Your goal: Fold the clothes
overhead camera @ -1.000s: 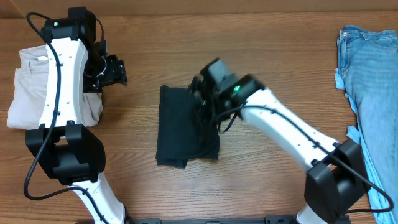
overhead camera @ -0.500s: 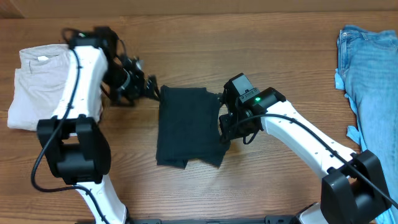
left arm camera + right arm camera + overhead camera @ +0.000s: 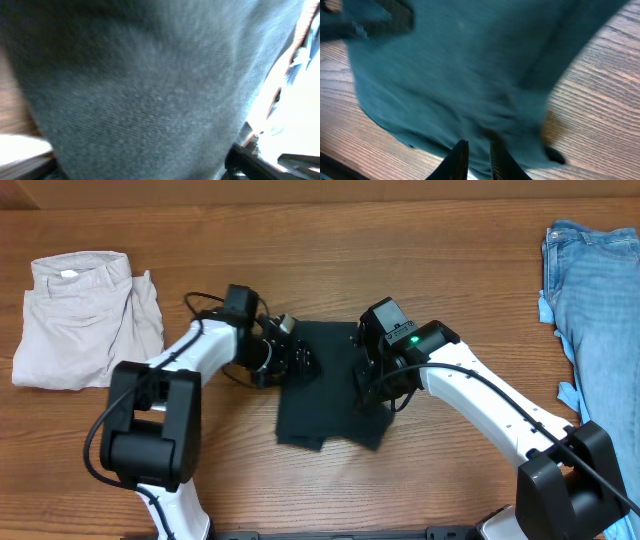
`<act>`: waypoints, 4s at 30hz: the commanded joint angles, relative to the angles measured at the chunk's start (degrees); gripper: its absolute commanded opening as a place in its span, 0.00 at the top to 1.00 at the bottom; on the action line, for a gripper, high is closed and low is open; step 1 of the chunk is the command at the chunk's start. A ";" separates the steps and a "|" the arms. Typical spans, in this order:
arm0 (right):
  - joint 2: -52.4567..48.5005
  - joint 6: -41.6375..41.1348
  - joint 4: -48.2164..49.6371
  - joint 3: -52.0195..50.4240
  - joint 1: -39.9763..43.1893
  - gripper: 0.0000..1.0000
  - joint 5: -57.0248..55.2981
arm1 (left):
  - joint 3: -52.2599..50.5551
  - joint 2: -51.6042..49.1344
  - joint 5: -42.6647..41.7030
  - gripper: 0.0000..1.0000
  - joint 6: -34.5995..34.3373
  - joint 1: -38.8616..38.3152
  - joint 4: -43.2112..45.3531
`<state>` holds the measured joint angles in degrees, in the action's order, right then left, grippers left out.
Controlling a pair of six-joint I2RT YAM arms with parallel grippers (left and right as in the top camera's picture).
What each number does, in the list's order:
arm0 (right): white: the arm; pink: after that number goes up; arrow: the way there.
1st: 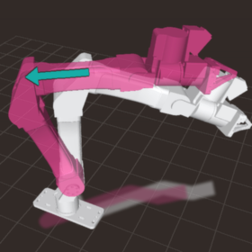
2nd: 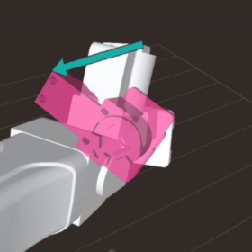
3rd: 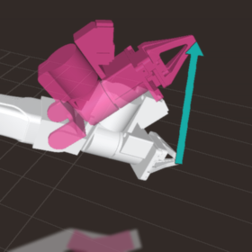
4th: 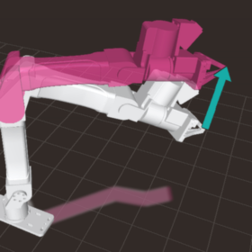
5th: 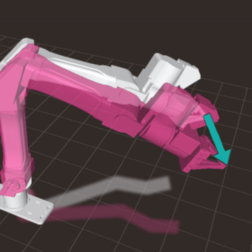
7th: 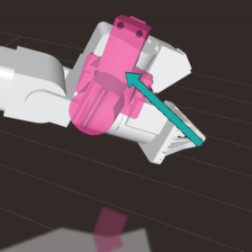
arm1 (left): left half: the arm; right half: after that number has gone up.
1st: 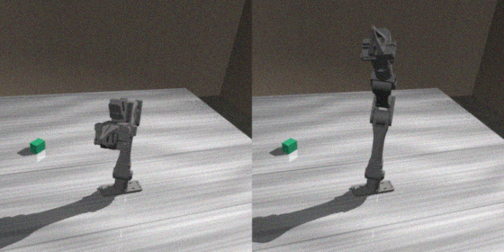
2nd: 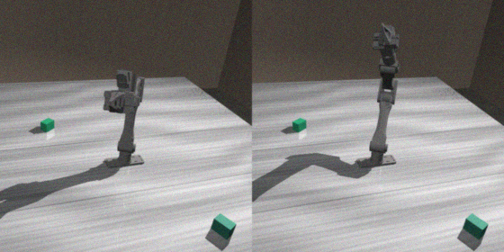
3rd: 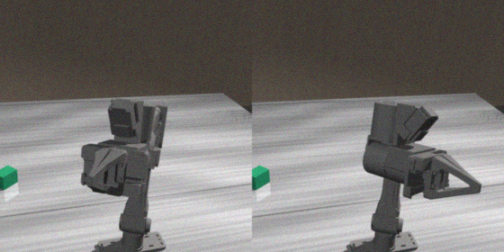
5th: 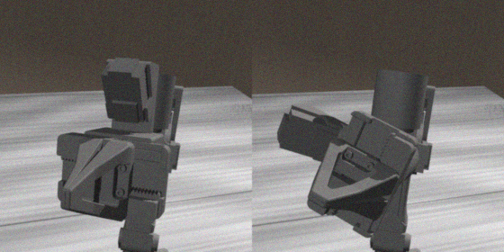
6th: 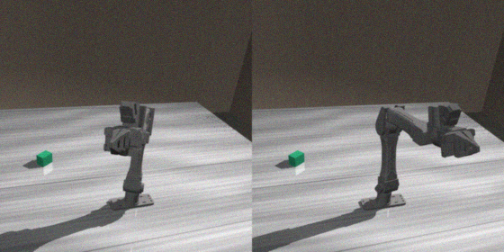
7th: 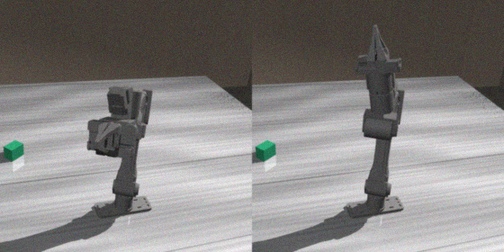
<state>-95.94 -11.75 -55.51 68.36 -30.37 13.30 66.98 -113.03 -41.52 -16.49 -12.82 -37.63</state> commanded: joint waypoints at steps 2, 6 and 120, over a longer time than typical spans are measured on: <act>0.74 0.42 -0.39 0.83 0.13 0.80 0.28 | -2.43 -3.10 5.62 0.96 -6.91 -2.97 1.16; 0.74 0.44 -1.27 0.83 0.13 0.80 -0.83 | -2.34 -3.06 5.40 0.96 -4.26 -2.58 1.77; -24.63 -12.76 15.47 14.84 -6.10 0.96 13.20 | -2.01 7.19 10.60 0.00 1.49 20.59 -5.44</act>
<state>-120.88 -23.73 -38.72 83.46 -36.38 29.98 65.49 -105.16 -30.04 -6.68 9.34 -43.20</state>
